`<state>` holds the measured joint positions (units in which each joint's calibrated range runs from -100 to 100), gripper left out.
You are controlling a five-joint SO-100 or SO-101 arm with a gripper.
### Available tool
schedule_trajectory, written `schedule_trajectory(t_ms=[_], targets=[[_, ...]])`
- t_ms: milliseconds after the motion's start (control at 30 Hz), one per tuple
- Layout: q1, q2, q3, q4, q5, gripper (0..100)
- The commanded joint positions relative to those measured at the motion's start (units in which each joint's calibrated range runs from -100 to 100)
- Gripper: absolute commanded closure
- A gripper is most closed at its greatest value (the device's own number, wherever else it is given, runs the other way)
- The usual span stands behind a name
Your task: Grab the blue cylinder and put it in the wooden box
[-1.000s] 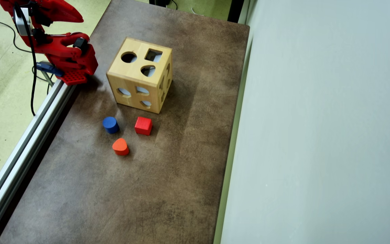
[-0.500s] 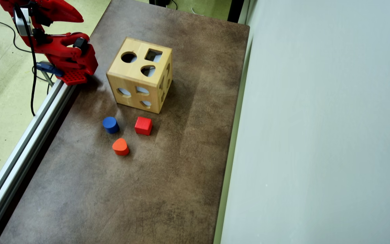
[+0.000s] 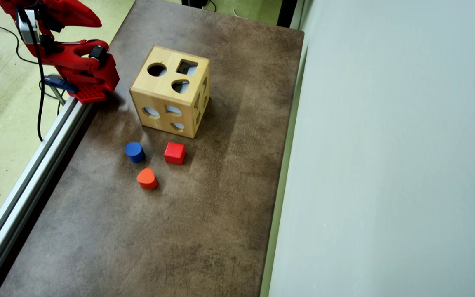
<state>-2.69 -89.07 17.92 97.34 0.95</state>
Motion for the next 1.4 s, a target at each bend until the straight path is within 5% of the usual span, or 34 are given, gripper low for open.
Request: schedule_trajectory(t_ms=[0,233,500,967,1367], targets=[[0.2,14.0,-7.9,-0.5,0.2,98],[4.8,33.1,-27.2,0.1,0.3,98],[21.3,42.8,-28.0,-0.1,1.2,98],[47.0,62.7,-27.9,-0.4,20.8,98],[50.5,85.3,-27.9,-0.5,31.2,97]])
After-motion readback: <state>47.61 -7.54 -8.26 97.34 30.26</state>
